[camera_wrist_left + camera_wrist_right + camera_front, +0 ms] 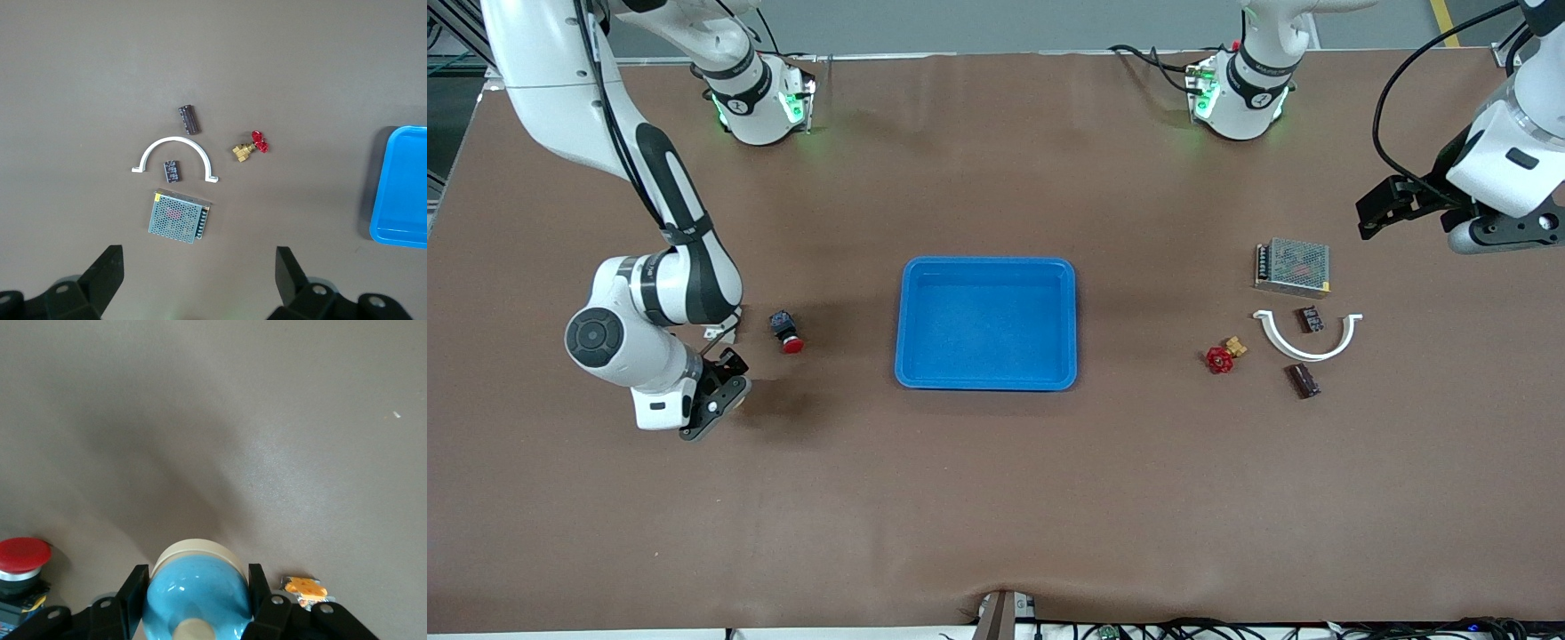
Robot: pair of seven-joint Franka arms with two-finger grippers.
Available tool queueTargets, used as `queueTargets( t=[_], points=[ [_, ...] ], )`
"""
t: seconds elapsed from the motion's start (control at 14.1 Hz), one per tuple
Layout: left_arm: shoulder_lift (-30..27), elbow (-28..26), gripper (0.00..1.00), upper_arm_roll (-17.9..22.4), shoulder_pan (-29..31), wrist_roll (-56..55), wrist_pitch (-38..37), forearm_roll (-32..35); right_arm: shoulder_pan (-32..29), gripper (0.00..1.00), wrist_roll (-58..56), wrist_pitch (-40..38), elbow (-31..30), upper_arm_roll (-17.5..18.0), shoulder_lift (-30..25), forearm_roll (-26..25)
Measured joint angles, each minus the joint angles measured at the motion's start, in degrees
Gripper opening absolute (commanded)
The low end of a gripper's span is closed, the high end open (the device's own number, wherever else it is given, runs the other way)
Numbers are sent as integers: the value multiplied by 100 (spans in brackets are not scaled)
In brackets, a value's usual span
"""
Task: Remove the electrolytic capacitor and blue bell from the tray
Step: 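Carry the bell with the right gripper toward the red buttons, then lower the bell beside the first bell, open the right gripper, withdraw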
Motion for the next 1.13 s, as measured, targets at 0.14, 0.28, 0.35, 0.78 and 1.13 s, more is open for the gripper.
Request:
queueTargets(
  t=[0.14, 0.28, 0.35, 0.78, 1.13],
  points=[
    [-1, 0, 100, -6, -4, 2, 0, 0, 0, 47, -5, 103, -55, 11, 40, 0],
    [-2, 0, 100, -21, -16, 4, 0, 0, 0, 47, -5, 400, -242, 34, 58, 0],
    [-4, 0, 100, -24, -24, 4, 0, 0, 0, 47, -5, 485, -316, 43, 70, 0],
    [-11, 0, 100, -81, -35, 5, 0, 0, 0, 48, -5, 555, -392, 59, 154, 2],
    [-12, 1, 100, -81, -34, 5, 0, 0, 0, 50, -5, 600, -398, 62, 167, 2]
  ],
)
